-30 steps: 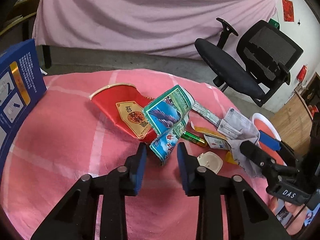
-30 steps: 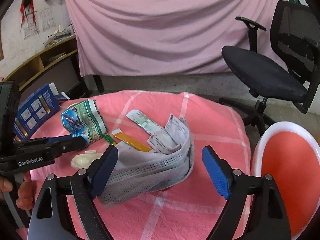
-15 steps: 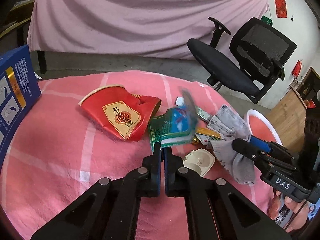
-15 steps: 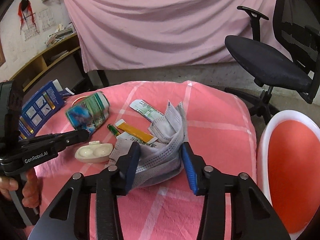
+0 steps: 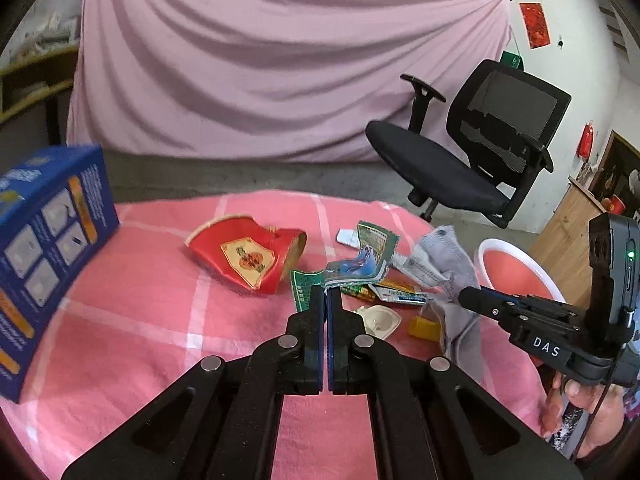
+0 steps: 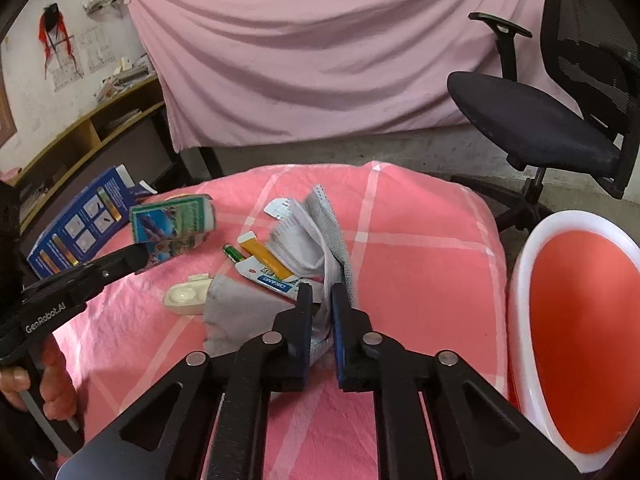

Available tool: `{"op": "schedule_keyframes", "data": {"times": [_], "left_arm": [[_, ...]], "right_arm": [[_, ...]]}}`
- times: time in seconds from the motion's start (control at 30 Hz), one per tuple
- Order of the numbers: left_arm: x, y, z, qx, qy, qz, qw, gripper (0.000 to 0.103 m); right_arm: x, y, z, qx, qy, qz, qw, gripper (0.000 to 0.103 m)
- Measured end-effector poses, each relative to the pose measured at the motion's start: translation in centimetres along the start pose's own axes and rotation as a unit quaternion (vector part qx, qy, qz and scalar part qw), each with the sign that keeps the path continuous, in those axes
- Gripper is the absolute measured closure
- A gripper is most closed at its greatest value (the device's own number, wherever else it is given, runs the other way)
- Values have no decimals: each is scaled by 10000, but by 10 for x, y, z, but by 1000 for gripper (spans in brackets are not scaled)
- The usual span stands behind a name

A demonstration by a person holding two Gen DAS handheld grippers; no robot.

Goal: Collect trash
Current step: 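Lift both items over the orange bucket and open both tools to drop them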

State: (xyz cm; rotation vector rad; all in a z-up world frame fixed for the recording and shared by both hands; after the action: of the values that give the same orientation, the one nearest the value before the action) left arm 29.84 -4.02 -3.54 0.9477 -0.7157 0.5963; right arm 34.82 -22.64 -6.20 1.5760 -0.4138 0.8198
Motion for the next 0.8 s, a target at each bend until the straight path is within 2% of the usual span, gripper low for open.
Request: {"op": "schedule_keyframes", "data": {"times": [0.23,0.6,0.8], "left_arm": [[-9,14,20,237,-343,308,9987,103],[-18,16,29,275,-223,312,9989,103],[-10,27,43,288,-330,594,9973,103]], "right_arm": [[0,28,6,-64,-130,666,9977,98],[0,42,15,-32,-257,928,9953,98],[-3,67,22,-37,-379,1518,9877,98]]}}
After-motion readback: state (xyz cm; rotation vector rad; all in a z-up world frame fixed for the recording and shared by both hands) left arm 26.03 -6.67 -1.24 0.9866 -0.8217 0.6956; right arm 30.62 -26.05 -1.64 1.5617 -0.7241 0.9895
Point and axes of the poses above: each gripper's, at about its wrist camera, not at the fingertips, and y roughly against the way its jaws point, z to its right, x to its top, the point moved 3 cm from there along -y, roughly the way its jaws point, and after that the axes turned 15 degrees about -x, right-handed, at the moved point
